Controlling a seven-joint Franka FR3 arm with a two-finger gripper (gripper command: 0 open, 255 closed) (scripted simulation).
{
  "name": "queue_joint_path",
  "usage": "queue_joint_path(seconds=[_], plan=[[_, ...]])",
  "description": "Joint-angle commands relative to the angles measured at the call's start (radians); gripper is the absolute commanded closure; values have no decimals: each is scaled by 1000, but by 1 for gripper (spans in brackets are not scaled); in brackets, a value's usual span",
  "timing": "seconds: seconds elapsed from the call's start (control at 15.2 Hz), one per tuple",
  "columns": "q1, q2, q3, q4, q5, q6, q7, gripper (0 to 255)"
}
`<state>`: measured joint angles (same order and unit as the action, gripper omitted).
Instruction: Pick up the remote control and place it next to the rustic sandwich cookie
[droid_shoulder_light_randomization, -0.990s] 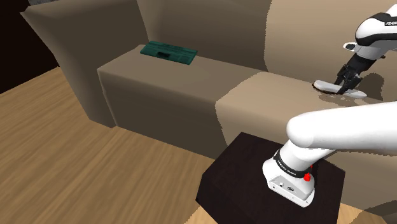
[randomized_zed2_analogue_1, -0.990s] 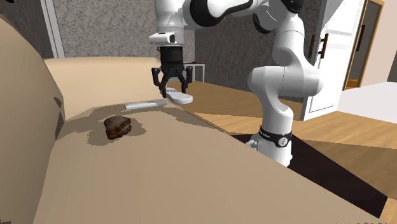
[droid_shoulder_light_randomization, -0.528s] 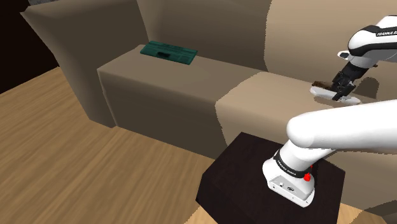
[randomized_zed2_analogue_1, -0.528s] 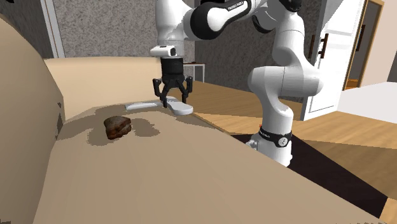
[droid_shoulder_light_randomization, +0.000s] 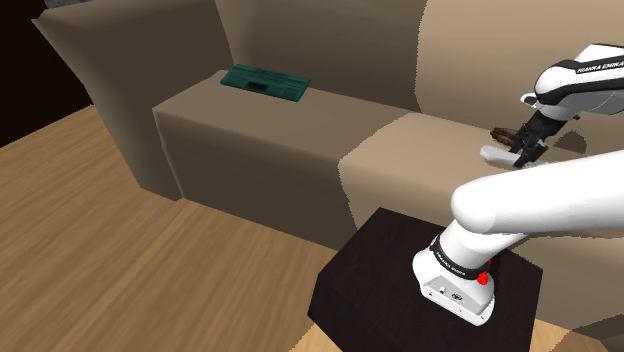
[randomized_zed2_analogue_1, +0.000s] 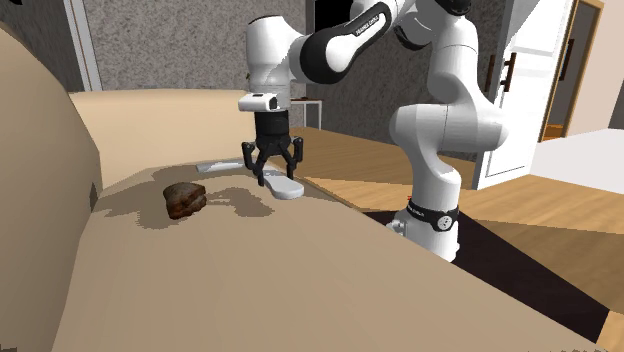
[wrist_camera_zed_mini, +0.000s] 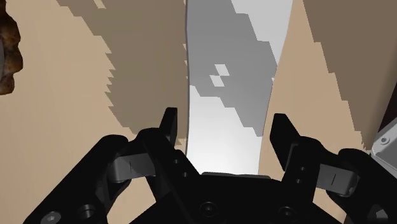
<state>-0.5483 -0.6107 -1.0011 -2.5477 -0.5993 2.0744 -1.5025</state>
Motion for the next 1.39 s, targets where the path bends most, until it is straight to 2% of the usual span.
queue_joint_path(seconds=[0.0, 0.4, 0.46, 0.79, 1.06, 1.32], plan=[[5, 8, -10, -2, -2, 12, -2, 255], [5, 8, -10, -2, -2, 12, -2, 255], [5, 8, -10, -2, -2, 12, -2, 0], [5, 8, -10, -2, -2, 12, -2, 0], [-19, -51, 81, 75, 35, -132, -6, 0], [-19, -51, 81, 75, 35, -132, -6, 0]])
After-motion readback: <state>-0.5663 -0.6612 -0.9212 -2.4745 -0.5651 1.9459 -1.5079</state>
